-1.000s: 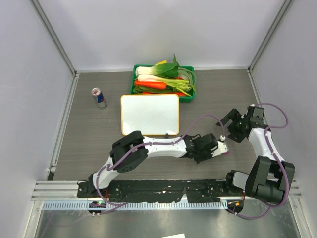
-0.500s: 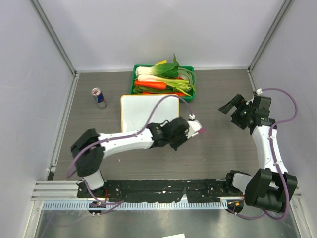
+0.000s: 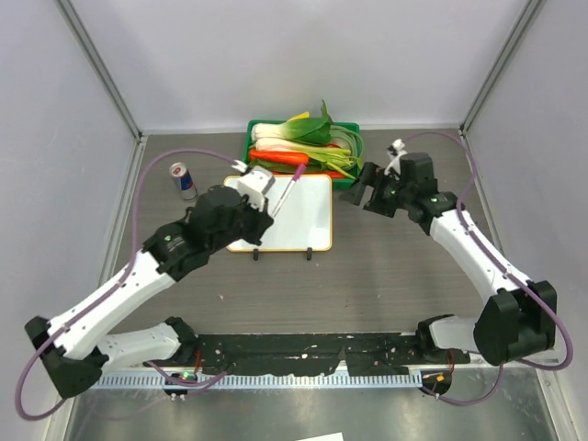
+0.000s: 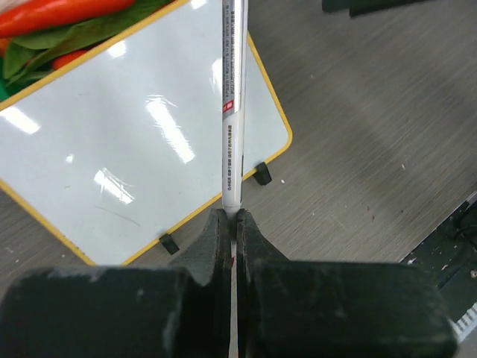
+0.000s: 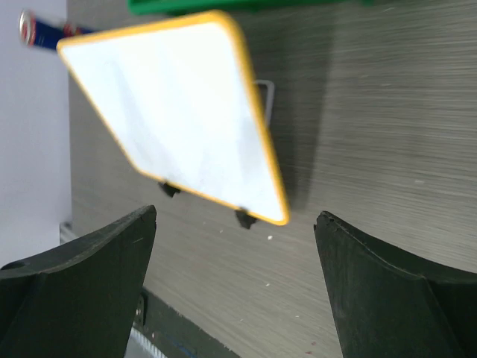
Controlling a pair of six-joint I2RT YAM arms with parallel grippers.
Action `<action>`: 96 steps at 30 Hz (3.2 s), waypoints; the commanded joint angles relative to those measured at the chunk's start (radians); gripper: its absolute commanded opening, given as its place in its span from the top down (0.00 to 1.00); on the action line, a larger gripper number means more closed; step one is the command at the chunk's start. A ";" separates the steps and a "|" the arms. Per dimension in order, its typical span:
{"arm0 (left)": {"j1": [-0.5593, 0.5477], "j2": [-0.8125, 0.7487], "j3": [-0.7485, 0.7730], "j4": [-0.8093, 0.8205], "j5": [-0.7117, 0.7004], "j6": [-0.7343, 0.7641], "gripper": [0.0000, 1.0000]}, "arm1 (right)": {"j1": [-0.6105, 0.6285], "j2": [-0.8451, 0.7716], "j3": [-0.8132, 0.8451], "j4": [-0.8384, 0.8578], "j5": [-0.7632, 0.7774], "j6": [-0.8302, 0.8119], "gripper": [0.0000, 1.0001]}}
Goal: Write a sentence on the whiteboard
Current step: Pick up the whiteboard marker at the center of the board.
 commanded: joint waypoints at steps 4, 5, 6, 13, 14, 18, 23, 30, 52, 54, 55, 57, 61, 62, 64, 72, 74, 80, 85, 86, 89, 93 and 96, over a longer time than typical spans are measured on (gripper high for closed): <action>0.133 -0.139 0.043 -0.128 0.116 -0.104 1.00 | 0.168 0.043 0.016 0.305 -0.207 0.069 0.09; 0.156 -0.144 0.048 -0.136 0.172 -0.117 1.00 | 0.189 0.041 0.006 0.361 -0.218 0.086 0.10; 0.176 -0.145 0.055 -0.142 0.206 -0.127 1.00 | 0.203 0.038 0.003 0.385 -0.235 0.088 0.09; 0.376 -0.119 0.075 -0.119 0.509 -0.187 1.00 | 0.270 0.018 -0.047 0.635 -0.353 0.149 0.10; 0.403 -0.111 0.081 -0.118 0.566 -0.196 1.00 | 0.271 0.018 -0.053 0.688 -0.367 0.164 0.10; 0.515 -0.088 0.071 -0.038 0.821 -0.251 1.00 | 0.278 0.029 -0.073 0.839 -0.438 0.253 0.10; 0.622 -0.033 0.057 0.110 1.089 -0.374 1.00 | 0.304 0.082 -0.047 0.956 -0.488 0.315 0.09; 0.632 0.011 0.054 0.171 1.183 -0.405 1.00 | 0.349 0.164 0.019 1.047 -0.501 0.384 0.16; 0.633 0.027 0.045 -0.039 1.213 -0.241 1.00 | 0.424 0.277 0.075 1.138 -0.603 0.468 0.39; 0.633 0.028 0.043 -0.053 1.216 -0.229 1.00 | 0.425 0.273 0.072 1.137 -0.605 0.468 0.41; 0.633 0.028 0.040 -0.053 1.222 -0.229 1.00 | 0.425 0.273 0.068 1.137 -0.605 0.468 0.43; 0.633 0.028 0.037 -0.058 1.226 -0.223 1.00 | 0.427 0.273 0.071 1.132 -0.608 0.470 0.47; 0.632 0.028 0.034 -0.066 1.228 -0.215 1.00 | 0.427 0.279 0.078 1.129 -0.625 0.470 0.52; 0.633 0.025 0.032 -0.069 1.228 -0.215 1.00 | 0.427 0.279 0.078 1.126 -0.631 0.470 0.53; 0.633 0.027 0.029 -0.067 1.231 -0.212 1.00 | 0.430 0.282 0.077 1.126 -0.645 0.470 0.55; 0.633 0.028 0.028 -0.075 1.237 -0.206 1.00 | 0.441 0.286 0.078 1.066 -0.660 0.435 0.58; 0.633 0.028 0.028 -0.075 1.237 -0.207 1.00 | 0.442 0.291 0.074 1.062 -0.659 0.431 0.57; 0.633 0.027 0.015 -0.067 1.246 -0.212 1.00 | 0.447 0.293 0.068 1.062 -0.645 0.431 0.61; 0.633 0.022 0.006 -0.061 1.245 -0.212 1.00 | 0.448 0.299 0.072 1.051 -0.642 0.431 0.67; 0.633 0.022 0.005 -0.062 1.246 -0.212 1.00 | 0.448 0.300 0.072 1.046 -0.642 0.431 0.70; 0.633 0.021 0.003 -0.061 1.242 -0.212 1.00 | 0.450 0.299 0.065 1.043 -0.651 0.431 0.72; 0.633 0.022 0.005 -0.059 1.243 -0.213 1.00 | 0.448 0.290 0.052 1.035 -0.651 0.425 0.72; 0.632 0.024 0.006 -0.058 1.243 -0.213 1.00 | 0.450 0.285 0.046 1.031 -0.649 0.421 0.78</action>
